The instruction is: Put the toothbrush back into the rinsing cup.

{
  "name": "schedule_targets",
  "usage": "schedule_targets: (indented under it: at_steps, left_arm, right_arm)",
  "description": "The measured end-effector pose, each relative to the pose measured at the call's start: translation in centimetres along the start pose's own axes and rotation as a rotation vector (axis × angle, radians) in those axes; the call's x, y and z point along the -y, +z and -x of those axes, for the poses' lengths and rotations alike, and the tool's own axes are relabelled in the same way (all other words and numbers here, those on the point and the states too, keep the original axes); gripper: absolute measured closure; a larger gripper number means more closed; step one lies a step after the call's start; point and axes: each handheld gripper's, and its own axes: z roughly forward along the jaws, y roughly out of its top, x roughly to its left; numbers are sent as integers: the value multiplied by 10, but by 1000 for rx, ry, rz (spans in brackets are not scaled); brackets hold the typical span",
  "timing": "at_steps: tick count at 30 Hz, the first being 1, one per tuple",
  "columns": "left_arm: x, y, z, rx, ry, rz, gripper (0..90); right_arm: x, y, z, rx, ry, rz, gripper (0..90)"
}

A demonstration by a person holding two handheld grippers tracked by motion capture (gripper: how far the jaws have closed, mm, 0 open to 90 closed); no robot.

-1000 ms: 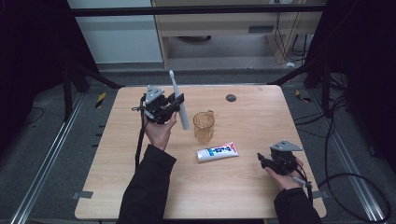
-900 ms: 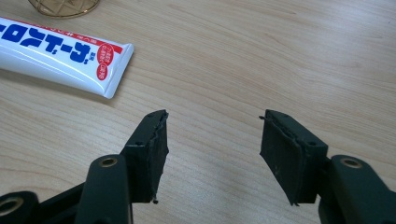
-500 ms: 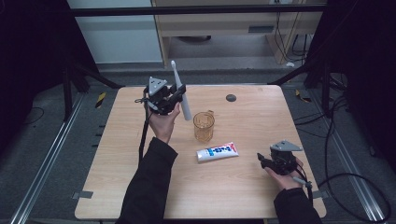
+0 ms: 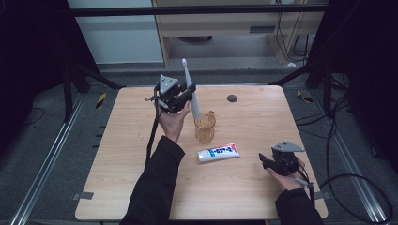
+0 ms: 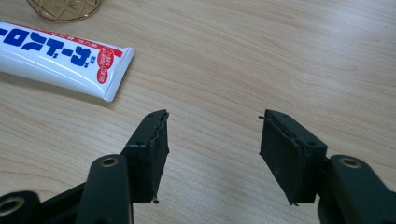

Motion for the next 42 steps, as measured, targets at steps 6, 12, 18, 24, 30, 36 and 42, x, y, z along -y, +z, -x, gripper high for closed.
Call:
schedule_targets:
  at_steps: [6, 12, 18, 24, 30, 36, 42]
  left_arm:
    - [5, 7, 5, 13, 15, -13, 683]
    - [10, 12, 8, 27, 31, -20, 683]
    - [16, 16, 12, 37, 53, -34, 683]
    - [23, 18, 10, 38, 67, -53, 683]
    - [31, 18, 9, 47, 83, -74, 683]
    - [42, 15, 7, 59, 101, -98, 683]
    - [47, 14, 6, 61, 114, -107, 683]
  right_arm:
    - [0, 0, 0, -1, -1, -1, 417]
    - [0, 0, 0, 0, -2, 0, 419]
    - [0, 0, 0, 1, -2, 0, 421]
    - [0, 1, 0, 3, -7, 0, 423]
    - [0, 1, -1, 0, -6, -3, 423]
    - [0, 1, -1, 3, -13, -3, 424]
    - [0, 2, -1, 6, -16, -4, 425]
